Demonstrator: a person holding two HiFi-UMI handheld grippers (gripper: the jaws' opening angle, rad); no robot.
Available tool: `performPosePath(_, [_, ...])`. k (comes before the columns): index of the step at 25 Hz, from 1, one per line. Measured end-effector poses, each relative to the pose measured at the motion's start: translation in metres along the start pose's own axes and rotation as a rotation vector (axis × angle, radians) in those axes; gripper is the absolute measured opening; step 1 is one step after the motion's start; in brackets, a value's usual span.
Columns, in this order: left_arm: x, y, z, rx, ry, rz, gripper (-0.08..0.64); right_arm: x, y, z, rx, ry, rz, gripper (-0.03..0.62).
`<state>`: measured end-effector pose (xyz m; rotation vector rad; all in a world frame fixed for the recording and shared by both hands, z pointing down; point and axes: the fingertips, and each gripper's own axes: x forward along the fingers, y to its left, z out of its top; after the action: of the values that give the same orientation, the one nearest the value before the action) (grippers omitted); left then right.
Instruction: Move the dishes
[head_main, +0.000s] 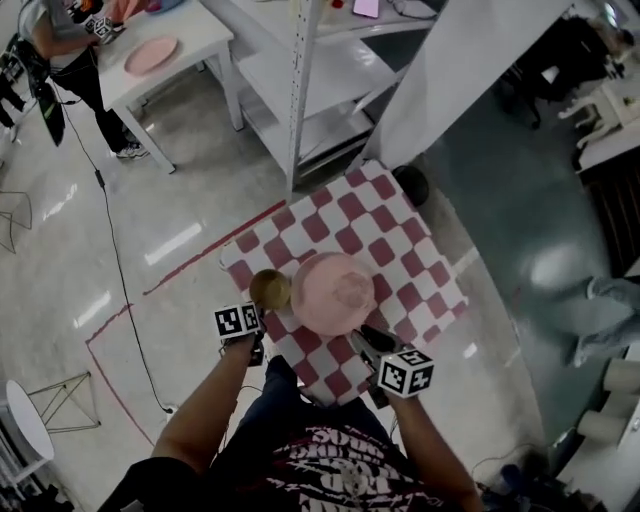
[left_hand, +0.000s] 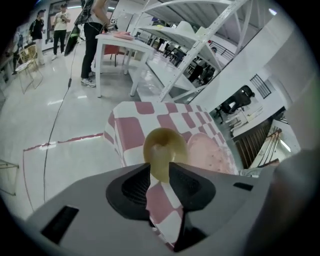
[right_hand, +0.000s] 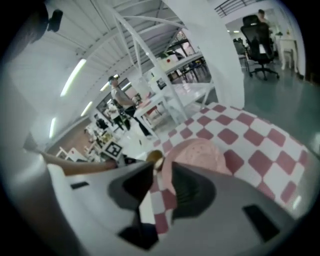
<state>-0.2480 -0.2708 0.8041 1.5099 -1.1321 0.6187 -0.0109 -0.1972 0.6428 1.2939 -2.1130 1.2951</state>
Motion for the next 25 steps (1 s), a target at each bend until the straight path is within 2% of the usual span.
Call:
performPosePath(2, [0.018,0.014,0.003,-0.025,0.020,0.042,0.148,-0.003,0.001,-0.008,0.061,-0.017,0.005,0.131])
performPosePath(5, [0.034,0.026,-0.004,-0.067,0.058,0.058,0.146,-0.010,0.001,-0.019,0.112,-0.026,0.000,0.126])
performPosePath(6, [0.035,0.028,-0.004,-0.065,0.066,0.063,0.089,-0.012,0.000,-0.020,0.119,-0.027,-0.002,0.123])
performPosePath(7, [0.034,0.029,-0.002,-0.048,0.071,0.071,0.049,-0.014,0.000,-0.019,0.125,-0.031,-0.001,0.123])
performPosePath(10, [0.022,0.019,0.012,0.040,0.072,0.085,0.035,-0.019,-0.002,-0.015,0.153,-0.051,0.008,0.122])
performPosePath(15, [0.005,-0.033,0.009,0.156,0.113,0.008,0.035,-0.024,-0.005,-0.007,0.158,-0.074,0.041,0.121])
performPosePath(18, [0.016,-0.061,-0.004,0.233,0.144,-0.002,0.035,-0.026,-0.004,-0.003,0.154,-0.078,0.067,0.121])
performPosePath(22, [0.039,-0.081,-0.017,0.281,0.184,0.019,0.035,-0.038,-0.006,-0.004,0.148,-0.073,0.082,0.121])
performPosePath(25, [0.052,-0.094,-0.022,0.326,0.203,0.033,0.035,-0.049,-0.017,-0.012,0.138,-0.075,0.049,0.113])
